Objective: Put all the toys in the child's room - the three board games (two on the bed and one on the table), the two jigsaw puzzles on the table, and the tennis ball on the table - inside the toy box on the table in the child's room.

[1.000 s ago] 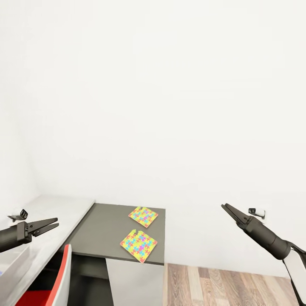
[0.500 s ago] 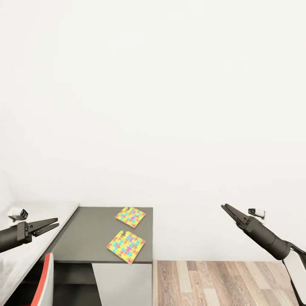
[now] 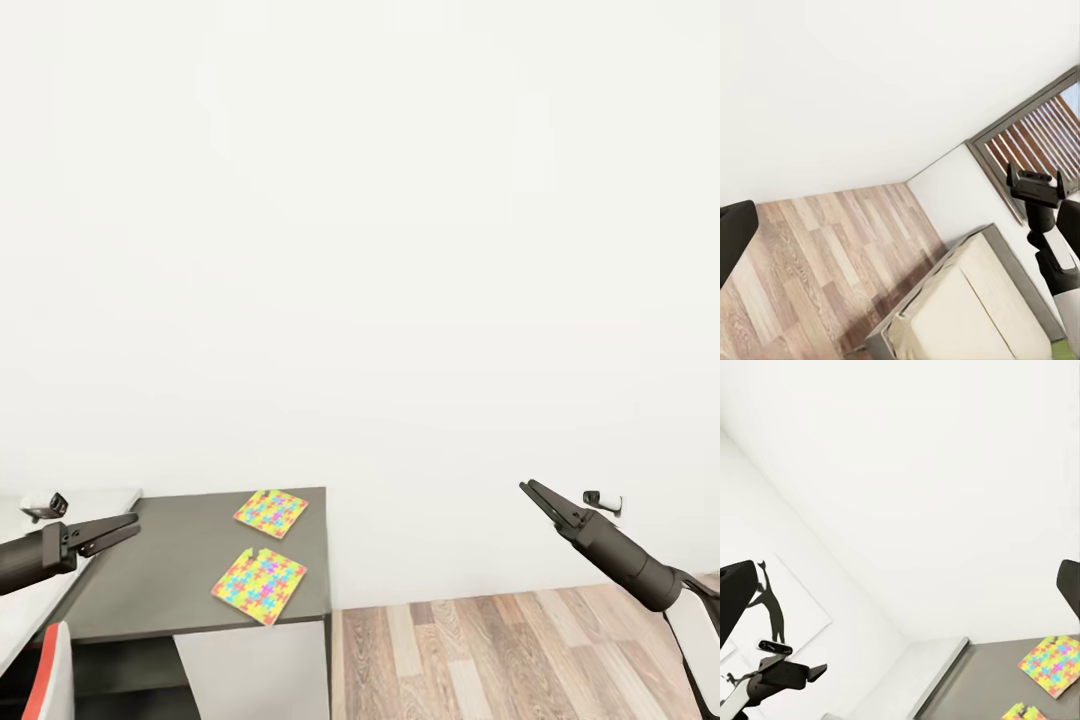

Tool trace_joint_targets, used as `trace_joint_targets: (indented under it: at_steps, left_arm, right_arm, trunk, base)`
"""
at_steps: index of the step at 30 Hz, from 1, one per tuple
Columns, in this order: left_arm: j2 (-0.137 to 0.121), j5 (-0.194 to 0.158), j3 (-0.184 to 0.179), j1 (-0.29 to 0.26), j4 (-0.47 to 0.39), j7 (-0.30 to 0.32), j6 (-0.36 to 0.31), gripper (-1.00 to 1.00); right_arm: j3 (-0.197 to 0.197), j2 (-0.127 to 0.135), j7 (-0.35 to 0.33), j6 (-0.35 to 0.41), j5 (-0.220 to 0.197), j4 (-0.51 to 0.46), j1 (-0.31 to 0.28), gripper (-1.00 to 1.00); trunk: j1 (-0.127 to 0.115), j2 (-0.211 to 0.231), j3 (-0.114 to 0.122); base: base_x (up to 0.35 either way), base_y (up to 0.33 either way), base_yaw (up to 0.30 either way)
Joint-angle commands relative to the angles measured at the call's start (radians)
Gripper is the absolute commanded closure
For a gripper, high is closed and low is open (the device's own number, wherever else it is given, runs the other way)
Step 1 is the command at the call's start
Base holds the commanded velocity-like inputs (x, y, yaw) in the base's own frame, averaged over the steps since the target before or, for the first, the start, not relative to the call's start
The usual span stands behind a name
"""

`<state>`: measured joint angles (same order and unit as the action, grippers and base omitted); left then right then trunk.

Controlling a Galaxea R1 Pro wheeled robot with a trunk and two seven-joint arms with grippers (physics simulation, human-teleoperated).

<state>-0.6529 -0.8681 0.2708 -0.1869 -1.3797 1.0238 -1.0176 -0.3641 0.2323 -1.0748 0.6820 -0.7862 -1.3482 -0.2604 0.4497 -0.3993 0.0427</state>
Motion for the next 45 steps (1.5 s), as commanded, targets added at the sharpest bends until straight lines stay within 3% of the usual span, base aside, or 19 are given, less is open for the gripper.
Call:
trace_joint_targets:
  at_steps: [1,36,38,42,45]
  left_arm:
    - [0.000,0.001,0.000,0.000,0.000,0.003,-0.004,-1.00]
    - [0.006,0.003,-0.003,0.000,0.001,0.001,-0.003,-1.00]
    - [0.006,0.004,-0.004,0.000,0.001,0.001,-0.003,-1.00]
    - [0.006,0.005,-0.005,0.000,0.001,-0.001,-0.003,-1.00]
    - [0.006,0.023,-0.005,0.000,0.001,-0.003,-0.003,-1.00]
  right_arm:
    - [0.000,0.000,0.000,0.007,-0.005,0.001,0.000,-1.00]
    - [0.006,-0.002,0.022,-0.008,0.002,0.012,0.000,-1.00]
    - [0.005,-0.002,0.050,-0.008,0.024,0.038,-0.001,-1.00]
    - [0.008,-0.005,0.207,0.004,0.117,0.158,-0.014,-1.00]
    - [0.033,-0.006,0.309,0.011,0.153,0.244,-0.054,-1.00]
  trunk:
    - [0.000,-0.001,-0.001]
    - [0.000,-0.001,-0.001]
    - [0.000,-0.001,-0.001]
    - [0.000,-0.001,-0.001]
    - [0.000,-0.001,-0.001]
  base:
    - [0.000,-0.180,-0.090]
    - [0.000,-0.082,-0.006]
    - [0.000,-0.001,0.000]
    - [0.000,0.000,0.000]
    - [0.000,0.000,0.000]
